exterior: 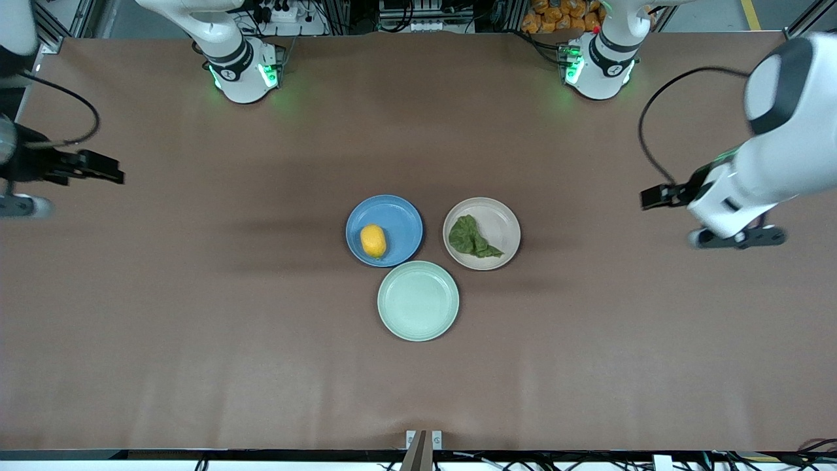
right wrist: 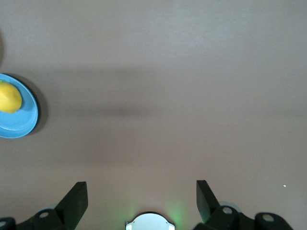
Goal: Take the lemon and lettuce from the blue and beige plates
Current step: 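Move both grippers from rest toward the blue and beige plates, then lower the right gripper onto the lemon while the left gripper lowers onto lettuce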
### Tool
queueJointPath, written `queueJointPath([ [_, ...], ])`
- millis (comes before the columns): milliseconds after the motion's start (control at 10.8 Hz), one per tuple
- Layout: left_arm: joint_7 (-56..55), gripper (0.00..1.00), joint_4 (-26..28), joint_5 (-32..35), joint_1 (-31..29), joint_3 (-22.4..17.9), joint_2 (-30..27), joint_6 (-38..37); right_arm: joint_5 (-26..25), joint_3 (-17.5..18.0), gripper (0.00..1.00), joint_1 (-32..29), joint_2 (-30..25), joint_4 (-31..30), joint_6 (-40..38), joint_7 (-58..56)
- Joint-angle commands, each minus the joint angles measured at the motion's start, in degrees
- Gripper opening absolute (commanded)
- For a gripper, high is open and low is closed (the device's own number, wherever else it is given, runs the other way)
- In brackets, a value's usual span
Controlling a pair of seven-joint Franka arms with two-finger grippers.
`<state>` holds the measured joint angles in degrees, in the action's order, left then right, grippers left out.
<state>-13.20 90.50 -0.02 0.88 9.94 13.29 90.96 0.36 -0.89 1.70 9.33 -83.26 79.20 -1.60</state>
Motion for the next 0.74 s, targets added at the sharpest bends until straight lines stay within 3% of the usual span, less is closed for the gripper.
queueJointPath([
  [0, -6.54, 1.0, -0.24, -0.86, 1.92, 1.57, 4.1, 2.98, 1.39, 0.1, 1.0, 4.43, 5.67, 1.17, 3.12, 0.37],
  [277, -14.02, 1.0, 1.51, -0.86, 6.58, 1.58, 8.06, 8.25, 5.32, 0.1, 1.0, 9.8, 12.88, 1.0, 12.97, 4.56],
  [369, -16.74, 1.0, 3.43, -0.78, 8.25, 1.58, 8.33, 10.96, 7.96, 0.1, 1.0, 11.47, 14.91, 0.99, 15.61, 7.02],
  [645, -24.83, 1.0, 11.25, -0.6, 12.91, 1.58, 8.77, 22.29, 8.34, 0.1, 1.0, 19.11, 20.71, 0.91, 21.15, 15.2],
])
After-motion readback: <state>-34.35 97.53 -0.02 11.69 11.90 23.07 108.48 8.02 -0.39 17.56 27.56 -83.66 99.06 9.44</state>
